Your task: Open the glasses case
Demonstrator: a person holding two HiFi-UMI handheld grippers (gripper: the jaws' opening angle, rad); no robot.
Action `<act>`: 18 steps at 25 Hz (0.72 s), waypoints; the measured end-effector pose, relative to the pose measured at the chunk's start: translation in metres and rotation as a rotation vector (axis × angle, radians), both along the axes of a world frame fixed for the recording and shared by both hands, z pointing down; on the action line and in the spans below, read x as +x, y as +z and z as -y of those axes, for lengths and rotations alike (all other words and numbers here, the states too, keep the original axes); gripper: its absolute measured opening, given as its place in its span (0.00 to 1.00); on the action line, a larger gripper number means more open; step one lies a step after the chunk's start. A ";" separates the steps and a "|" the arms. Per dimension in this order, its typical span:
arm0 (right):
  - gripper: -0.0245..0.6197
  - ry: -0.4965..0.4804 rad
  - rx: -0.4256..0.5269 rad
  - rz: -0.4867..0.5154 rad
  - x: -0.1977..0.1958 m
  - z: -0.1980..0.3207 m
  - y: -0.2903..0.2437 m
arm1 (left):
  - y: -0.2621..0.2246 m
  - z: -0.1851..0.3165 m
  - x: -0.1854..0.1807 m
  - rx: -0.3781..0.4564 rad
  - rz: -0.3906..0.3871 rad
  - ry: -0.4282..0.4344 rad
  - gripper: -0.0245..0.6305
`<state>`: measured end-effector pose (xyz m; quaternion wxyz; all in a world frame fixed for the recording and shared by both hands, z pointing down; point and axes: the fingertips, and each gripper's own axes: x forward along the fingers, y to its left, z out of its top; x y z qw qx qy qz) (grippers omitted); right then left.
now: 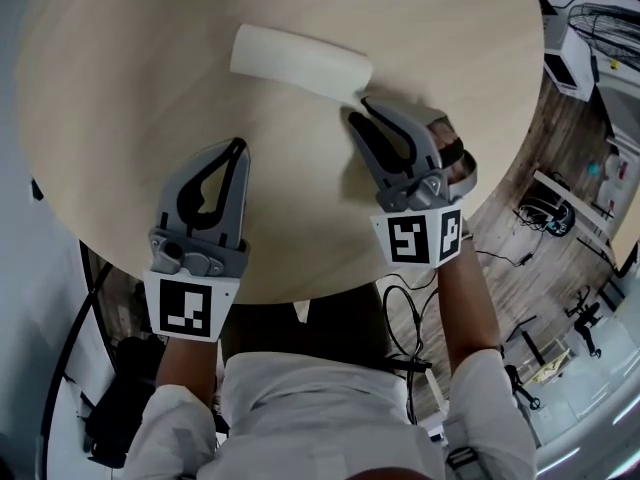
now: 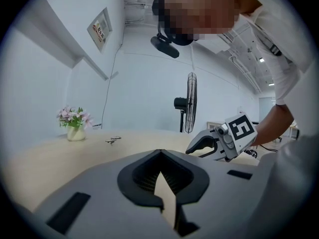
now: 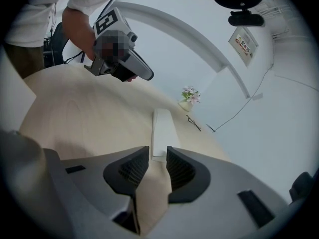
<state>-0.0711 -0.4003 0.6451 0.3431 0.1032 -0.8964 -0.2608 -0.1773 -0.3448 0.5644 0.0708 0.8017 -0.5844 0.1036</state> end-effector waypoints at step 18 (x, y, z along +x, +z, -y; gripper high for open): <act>0.15 -0.007 0.070 -0.028 -0.001 0.001 0.008 | 0.005 0.004 0.006 0.000 -0.023 0.024 0.05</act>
